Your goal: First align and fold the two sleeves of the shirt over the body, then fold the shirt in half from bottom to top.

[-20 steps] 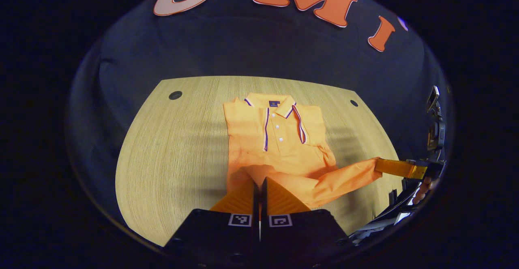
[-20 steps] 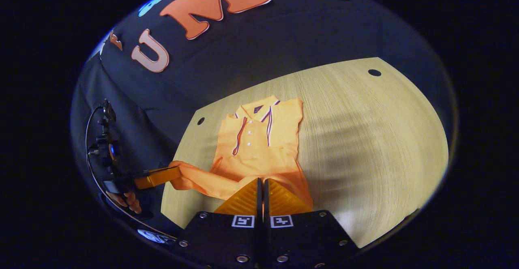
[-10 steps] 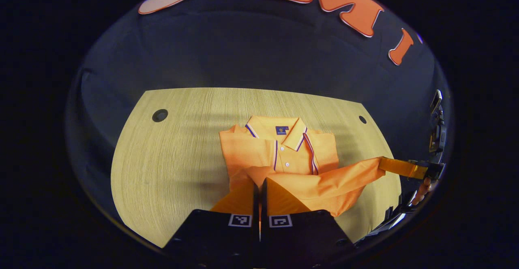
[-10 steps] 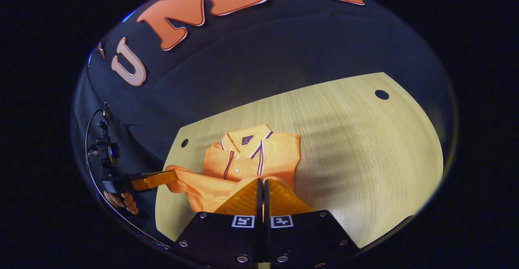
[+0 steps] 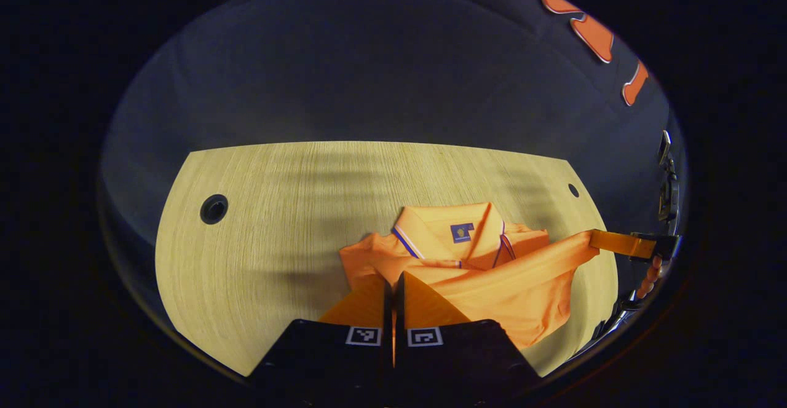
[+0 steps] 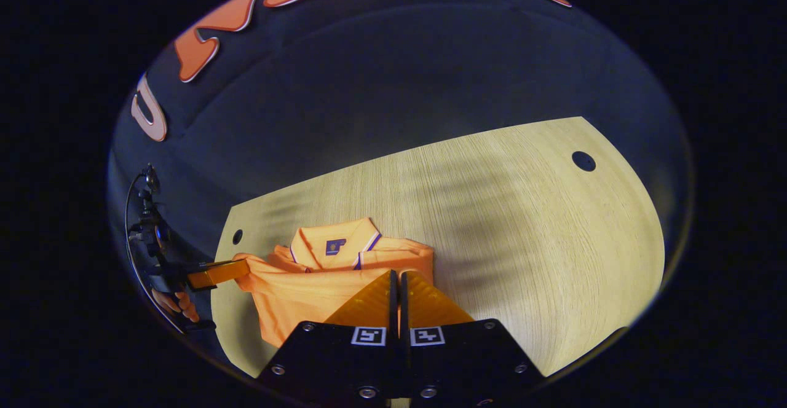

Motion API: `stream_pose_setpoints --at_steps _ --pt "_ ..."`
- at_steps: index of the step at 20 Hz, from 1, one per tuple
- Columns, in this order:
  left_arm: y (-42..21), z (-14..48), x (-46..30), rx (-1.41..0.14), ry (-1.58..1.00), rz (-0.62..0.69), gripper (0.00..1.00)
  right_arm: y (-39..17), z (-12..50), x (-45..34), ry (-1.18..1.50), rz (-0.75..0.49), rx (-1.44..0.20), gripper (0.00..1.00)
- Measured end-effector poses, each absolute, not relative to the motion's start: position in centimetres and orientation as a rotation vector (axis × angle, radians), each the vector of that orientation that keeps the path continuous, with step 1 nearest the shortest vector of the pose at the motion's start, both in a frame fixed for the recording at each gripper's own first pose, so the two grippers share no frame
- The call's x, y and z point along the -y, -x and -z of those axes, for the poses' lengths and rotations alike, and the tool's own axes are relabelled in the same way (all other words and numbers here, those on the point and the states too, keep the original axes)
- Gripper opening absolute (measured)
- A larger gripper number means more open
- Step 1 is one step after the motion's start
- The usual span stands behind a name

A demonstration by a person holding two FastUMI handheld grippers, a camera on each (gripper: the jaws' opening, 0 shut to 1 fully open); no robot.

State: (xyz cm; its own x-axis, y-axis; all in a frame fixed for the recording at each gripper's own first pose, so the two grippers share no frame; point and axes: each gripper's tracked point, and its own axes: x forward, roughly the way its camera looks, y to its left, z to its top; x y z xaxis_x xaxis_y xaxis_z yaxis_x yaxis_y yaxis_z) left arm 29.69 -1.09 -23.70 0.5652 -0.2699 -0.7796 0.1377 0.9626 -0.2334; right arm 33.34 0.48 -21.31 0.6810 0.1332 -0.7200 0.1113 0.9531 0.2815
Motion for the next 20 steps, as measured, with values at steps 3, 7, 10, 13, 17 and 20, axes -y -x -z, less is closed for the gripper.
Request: stream_pose_setpoints --at_steps 3,7,10,13,17,20 --pt "-31.8 24.9 0.7 -0.935 0.170 0.210 0.01 -36.1 22.3 0.4 -0.297 0.052 -0.816 0.00" --pt "-32.6 25.2 -0.6 -0.935 0.130 0.149 0.51 -37.4 22.4 -0.6 -0.393 0.062 -0.820 0.05" --pt "-32.1 23.9 -1.9 -0.909 0.138 0.098 1.00 -36.3 21.1 -0.3 -0.316 0.053 -0.781 0.51" --pt "-30.7 21.0 -3.0 -0.841 0.161 0.058 0.99 -34.2 19.1 -1.2 -0.263 0.030 -0.712 0.82" --pt "-26.9 16.3 -2.5 -0.735 0.145 0.060 0.99 -30.2 16.2 -1.9 -0.200 0.019 -0.621 0.95" --pt "-23.1 12.4 -0.8 -0.652 0.123 0.082 0.99 -27.1 13.7 -1.7 -0.128 0.025 -0.544 0.97"
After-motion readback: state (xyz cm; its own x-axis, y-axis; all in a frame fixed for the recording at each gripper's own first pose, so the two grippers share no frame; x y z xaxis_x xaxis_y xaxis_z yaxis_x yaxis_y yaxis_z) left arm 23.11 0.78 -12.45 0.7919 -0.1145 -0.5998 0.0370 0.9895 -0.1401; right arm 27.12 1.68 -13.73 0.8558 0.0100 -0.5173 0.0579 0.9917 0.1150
